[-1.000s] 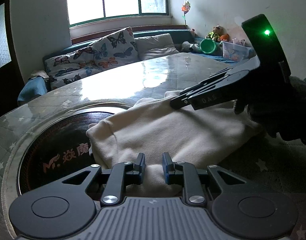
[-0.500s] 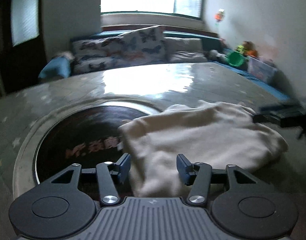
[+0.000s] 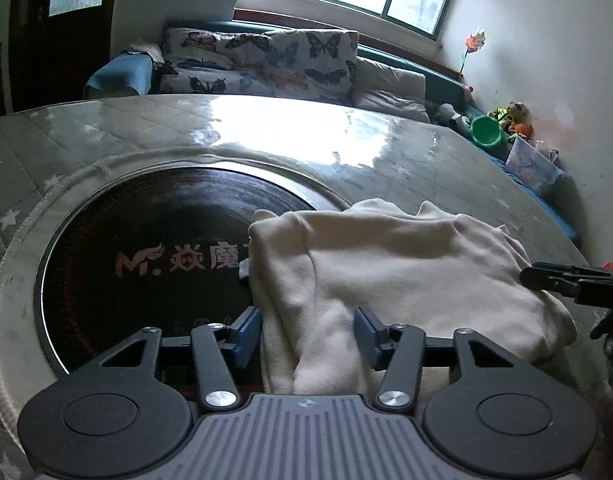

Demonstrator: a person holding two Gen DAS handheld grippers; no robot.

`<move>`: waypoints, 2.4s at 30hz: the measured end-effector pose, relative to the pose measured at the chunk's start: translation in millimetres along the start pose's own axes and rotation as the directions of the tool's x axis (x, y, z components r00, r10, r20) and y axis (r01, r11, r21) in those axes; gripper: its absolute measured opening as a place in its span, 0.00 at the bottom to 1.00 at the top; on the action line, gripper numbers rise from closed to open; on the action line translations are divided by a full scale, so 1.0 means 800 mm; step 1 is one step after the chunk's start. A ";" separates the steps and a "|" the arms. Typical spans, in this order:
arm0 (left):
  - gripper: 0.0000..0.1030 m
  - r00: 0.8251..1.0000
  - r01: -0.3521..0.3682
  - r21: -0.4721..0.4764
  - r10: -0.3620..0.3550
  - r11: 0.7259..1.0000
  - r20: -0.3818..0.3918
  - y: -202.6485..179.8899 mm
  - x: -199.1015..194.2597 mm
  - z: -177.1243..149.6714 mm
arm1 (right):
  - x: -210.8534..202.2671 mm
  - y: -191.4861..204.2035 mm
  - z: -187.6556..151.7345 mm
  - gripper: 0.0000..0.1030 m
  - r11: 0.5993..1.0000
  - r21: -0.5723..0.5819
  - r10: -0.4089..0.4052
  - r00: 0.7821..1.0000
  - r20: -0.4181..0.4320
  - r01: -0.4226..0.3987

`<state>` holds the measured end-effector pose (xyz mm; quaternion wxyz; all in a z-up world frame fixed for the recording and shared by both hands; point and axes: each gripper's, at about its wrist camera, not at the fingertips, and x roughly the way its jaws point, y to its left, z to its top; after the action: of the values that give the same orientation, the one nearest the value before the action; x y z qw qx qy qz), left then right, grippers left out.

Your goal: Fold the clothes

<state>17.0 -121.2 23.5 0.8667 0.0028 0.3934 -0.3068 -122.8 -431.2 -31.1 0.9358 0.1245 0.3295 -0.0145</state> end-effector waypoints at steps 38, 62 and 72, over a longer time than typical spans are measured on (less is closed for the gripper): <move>0.28 0.971 0.231 0.357 -0.237 0.905 -0.027 -0.311 0.086 0.096 | -0.172 -0.142 0.020 0.08 0.910 0.086 -0.415 0.887 0.203 0.406; 0.69 0.977 -0.180 0.230 0.146 0.956 0.157 -0.117 -0.061 0.041 | -0.088 0.038 0.037 0.60 0.980 -0.160 -0.090 0.980 0.177 0.119; 0.78 0.881 -0.459 0.021 0.453 0.888 0.135 0.016 -0.109 -0.032 | -0.002 0.141 0.068 0.70 0.960 -0.281 0.053 0.990 0.130 -0.014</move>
<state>-37.6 -58.4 62.8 0.9373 0.0985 0.3177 -0.1042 -78.8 -335.5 35.9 0.9645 -0.0045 0.2613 0.0395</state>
